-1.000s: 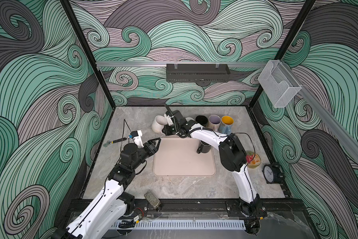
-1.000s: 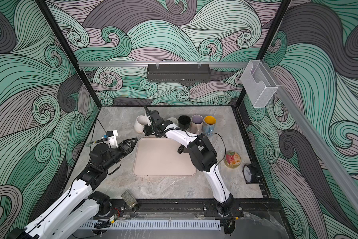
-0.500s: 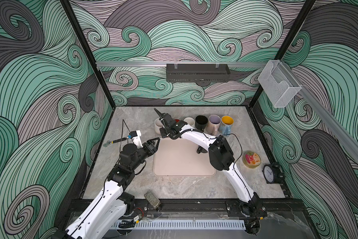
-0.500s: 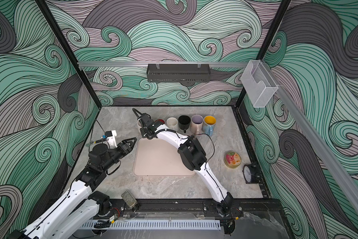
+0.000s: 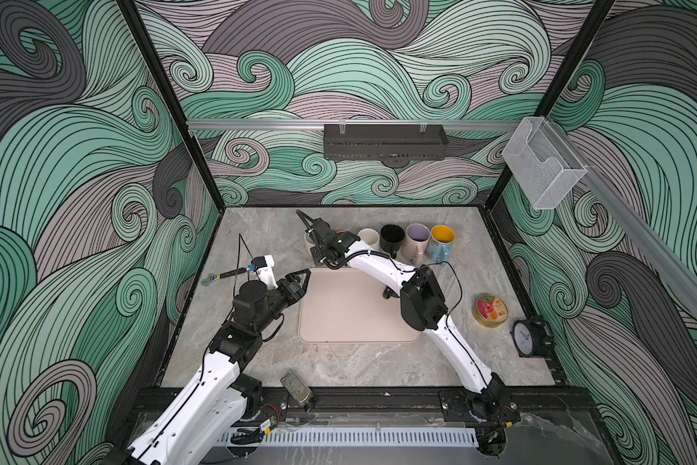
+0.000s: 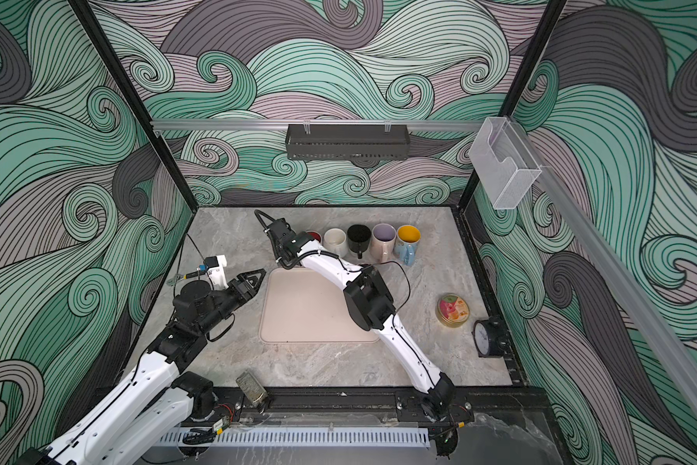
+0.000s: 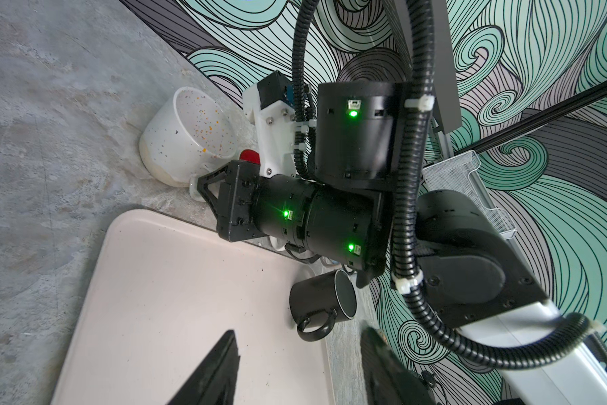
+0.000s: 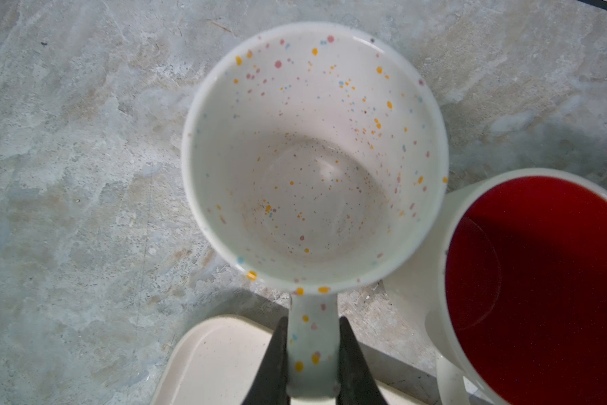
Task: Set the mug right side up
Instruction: 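Lower the cream mug upright beside the red-lined mug with the right gripper, then open the right gripper and move it over the black mug on the tray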
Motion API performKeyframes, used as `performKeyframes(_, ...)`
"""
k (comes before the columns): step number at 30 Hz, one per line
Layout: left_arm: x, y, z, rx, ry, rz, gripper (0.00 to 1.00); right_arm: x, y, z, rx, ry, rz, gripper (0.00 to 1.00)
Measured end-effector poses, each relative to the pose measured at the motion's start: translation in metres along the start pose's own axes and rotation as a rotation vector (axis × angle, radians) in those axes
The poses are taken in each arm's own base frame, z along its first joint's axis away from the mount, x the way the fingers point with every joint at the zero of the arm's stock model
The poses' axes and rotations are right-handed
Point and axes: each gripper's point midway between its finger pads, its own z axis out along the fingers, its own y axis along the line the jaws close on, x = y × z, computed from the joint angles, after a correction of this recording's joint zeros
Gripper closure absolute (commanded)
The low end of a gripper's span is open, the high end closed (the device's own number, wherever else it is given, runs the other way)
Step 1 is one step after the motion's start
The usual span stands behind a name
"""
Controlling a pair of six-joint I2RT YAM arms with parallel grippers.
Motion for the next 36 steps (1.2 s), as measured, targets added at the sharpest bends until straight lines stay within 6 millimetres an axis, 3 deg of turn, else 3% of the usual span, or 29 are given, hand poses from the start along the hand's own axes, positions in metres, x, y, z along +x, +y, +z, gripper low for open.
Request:
performKeyframes(2,0.000,0.000,0.000,0.000,0.000,0.000,0.42,0.001,-0.001,0.000,0.007,0.003,0.001,0.97)
performKeyframes(9,0.002,0.003,0.000,-0.006,0.004,-0.002,0.41,0.002,-0.001,-0.001,0.021,0.003,0.011,0.72)
performKeyframes(20,0.005,0.006,0.000,-0.010,0.010,0.001,0.37,0.001,-0.001,-0.013,0.034,-0.014,0.024,0.60)
performKeyframes(25,0.005,0.006,0.001,-0.009,0.013,0.024,0.37,-0.003,-0.010,-0.053,0.023,-0.039,0.030,0.59)
performKeyframes(32,0.020,0.016,0.014,-0.030,0.086,0.033,0.37,-0.039,-0.031,-0.158,-0.015,-0.217,0.081,0.58)
performKeyframes(36,0.025,0.013,0.018,-0.023,0.130,0.043,0.37,-0.032,-0.051,-0.194,0.011,-0.258,0.104,0.59)
